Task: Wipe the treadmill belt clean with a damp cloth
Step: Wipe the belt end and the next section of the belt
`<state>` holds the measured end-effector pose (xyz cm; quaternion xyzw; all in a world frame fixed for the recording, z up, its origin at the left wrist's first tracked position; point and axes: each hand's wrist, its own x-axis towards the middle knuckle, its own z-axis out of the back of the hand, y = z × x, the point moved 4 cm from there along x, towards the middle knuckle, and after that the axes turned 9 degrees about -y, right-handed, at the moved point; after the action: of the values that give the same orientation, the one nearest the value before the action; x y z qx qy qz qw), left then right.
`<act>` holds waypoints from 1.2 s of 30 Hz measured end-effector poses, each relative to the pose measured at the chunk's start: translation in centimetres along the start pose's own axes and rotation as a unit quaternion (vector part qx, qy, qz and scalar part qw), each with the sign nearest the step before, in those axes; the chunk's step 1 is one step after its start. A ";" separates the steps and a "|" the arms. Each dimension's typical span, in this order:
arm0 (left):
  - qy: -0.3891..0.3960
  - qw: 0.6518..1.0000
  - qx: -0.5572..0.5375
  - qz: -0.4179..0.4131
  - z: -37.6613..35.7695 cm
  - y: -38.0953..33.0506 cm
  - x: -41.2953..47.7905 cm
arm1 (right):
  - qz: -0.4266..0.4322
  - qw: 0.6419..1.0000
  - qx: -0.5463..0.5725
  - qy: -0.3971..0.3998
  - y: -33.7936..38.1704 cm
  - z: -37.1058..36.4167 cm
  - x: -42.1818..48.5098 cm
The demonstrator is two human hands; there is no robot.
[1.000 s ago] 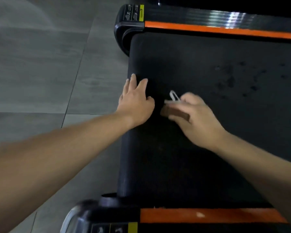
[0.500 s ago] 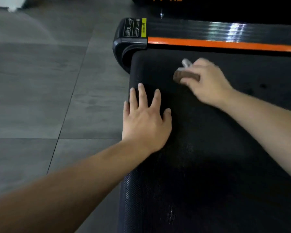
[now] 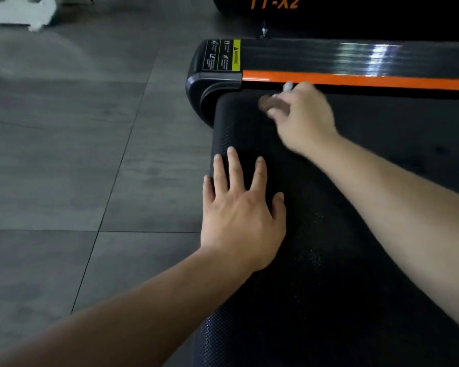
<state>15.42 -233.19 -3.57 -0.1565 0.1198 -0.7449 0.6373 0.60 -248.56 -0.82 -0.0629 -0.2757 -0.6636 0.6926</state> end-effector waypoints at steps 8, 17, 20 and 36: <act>-0.001 1.000 0.005 -0.002 -0.2 -0.1 0.0 | -0.080 0.996 -0.050 -0.011 -5.7 2.2 1.1; -0.021 0.995 0.008 -0.095 -0.2 -0.6 0.0 | -0.111 0.993 -0.019 -0.032 -6.1 3.0 -0.1; -0.024 0.996 0.013 -0.088 -0.1 -0.5 0.3 | 0.032 0.998 0.047 0.036 -2.4 2.5 -4.3; -0.017 0.996 0.013 -0.081 0.0 -0.7 0.2 | -0.173 0.984 -0.020 -0.028 -9.6 5.8 -1.3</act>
<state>14.77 -233.27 -3.33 -0.1700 0.0860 -0.7931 0.5786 -10.21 -245.89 0.75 -0.0465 -0.2889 -0.7769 0.5575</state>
